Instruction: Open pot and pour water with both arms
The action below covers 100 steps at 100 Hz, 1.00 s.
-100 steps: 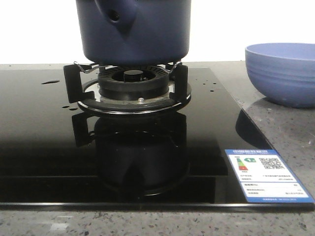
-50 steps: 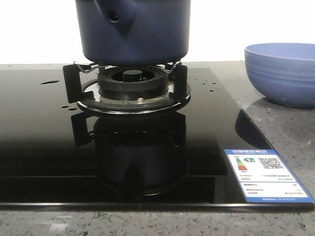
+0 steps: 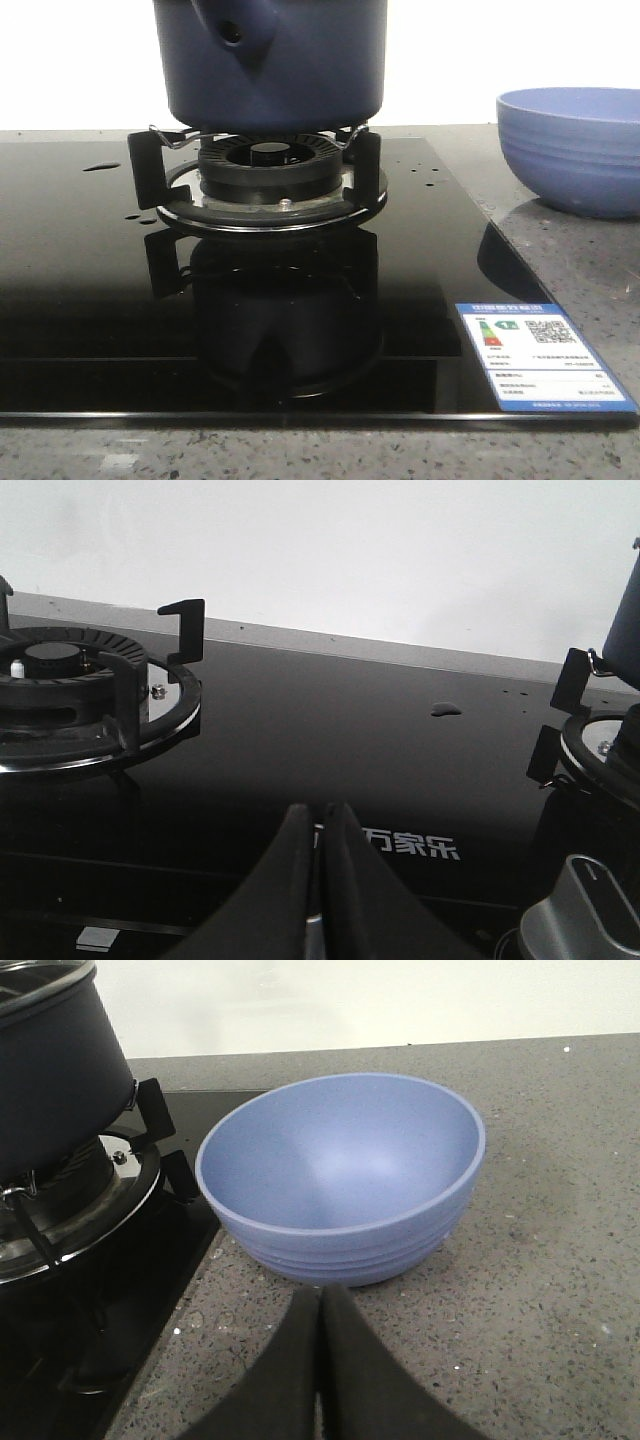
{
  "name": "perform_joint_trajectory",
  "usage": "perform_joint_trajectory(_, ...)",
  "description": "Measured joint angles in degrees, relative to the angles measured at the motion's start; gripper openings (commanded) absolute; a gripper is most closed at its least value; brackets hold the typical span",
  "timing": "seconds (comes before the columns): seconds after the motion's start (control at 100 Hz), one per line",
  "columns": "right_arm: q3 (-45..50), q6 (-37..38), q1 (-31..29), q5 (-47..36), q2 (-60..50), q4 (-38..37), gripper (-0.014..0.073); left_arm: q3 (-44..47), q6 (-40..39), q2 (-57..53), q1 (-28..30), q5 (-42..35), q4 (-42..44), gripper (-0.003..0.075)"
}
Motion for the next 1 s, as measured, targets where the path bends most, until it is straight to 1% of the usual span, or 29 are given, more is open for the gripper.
perform_joint_trajectory(0.3, 0.0, 0.0, 0.0, -0.1, 0.0, 0.0, -0.0064, 0.0, 0.0, 0.0, 0.0, 0.0, 0.0, -0.0019)
perform_joint_trajectory(0.38, 0.0, 0.2, 0.0, -1.8, 0.0, 0.0, -0.0063, 0.0, 0.0, 0.0, 0.0, 0.0, 0.0, -0.0019)
perform_joint_trajectory(0.41, 0.0, 1.4, 0.0, -2.8, 0.0, -0.7, -0.0063, 0.0, 0.0, 0.0, 0.0, 0.0, 0.0, -0.0019)
perform_joint_trajectory(0.44, 0.0, 4.1, 0.0, -4.3, 0.0, -2.4, -0.0063, 0.0, 0.0, 0.0, 0.0, 0.0, 0.0, -0.0019)
perform_joint_trajectory(0.48, 0.0, 8.6, 0.0, -5.8, 0.0, -7.4, -0.0063, 0.0, 0.0, 0.0, 0.0, 0.1, 0.0, -0.0019)
perform_joint_trajectory(0.51, 0.0, 14.7, 0.0, -7.1, 0.0, -12.1, -0.0063, 0.0, 0.0, 0.0, 0.0, 0.1, 0.0, -0.0019)
perform_joint_trajectory(0.55, 0.0, 21.5, 0.0, -8.0, 0.0, -20.4, -0.0064, 0.0, 0.0, 0.0, 0.0, 0.1, 0.0, -0.0019)
perform_joint_trajectory(0.56, 0.0, 24.3, 0.0, -8.2, 0.0, -23.3, -0.0064, 0.0, 0.0, 0.0, 0.0, 0.1, 0.0, -0.0019)
perform_joint_trajectory(0.6, 0.0, 31.7, 0.0, -8.6, -0.2, -30.1, -0.0064, 0.0, 0.0, 0.0, 0.0, 0.1, 0.0, -0.0019)
perform_joint_trajectory(0.63, 0.3, 35.4, -0.1, -9.1, -0.7, -35.6, -0.0064, 0.0, 0.0, 0.0, 0.0, 0.1, 0.0, -0.0019)
perform_joint_trajectory(0.67, 1.0, 38.9, 0.0, -10.0, -1.4, -39.3, -0.0063, 0.0, 0.0, 0.0, 0.0, 0.1, 0.0, -0.0019)
perform_joint_trajectory(0.74, 3.4, 41.9, 0.0, -13.7, -3.5, -43.7, -0.0064, 0.0, 0.0, 0.0, 0.0, 0.1, 0.0, -0.0019)
perform_joint_trajectory(0.84, 8.6, 43.5, 0.0, -19.5, -8.0, -48.2, -0.0064, 0.0, 0.0, 0.0, 0.0, 0.1, 0.0, -0.0019)
perform_joint_trajectory(1.0, 16.7, 44.1, 0.0, -20.9, -17.0, -50.5, -0.0064, 0.0, 0.0, 0.0, 0.0, 0.1, 0.0, -0.0019)
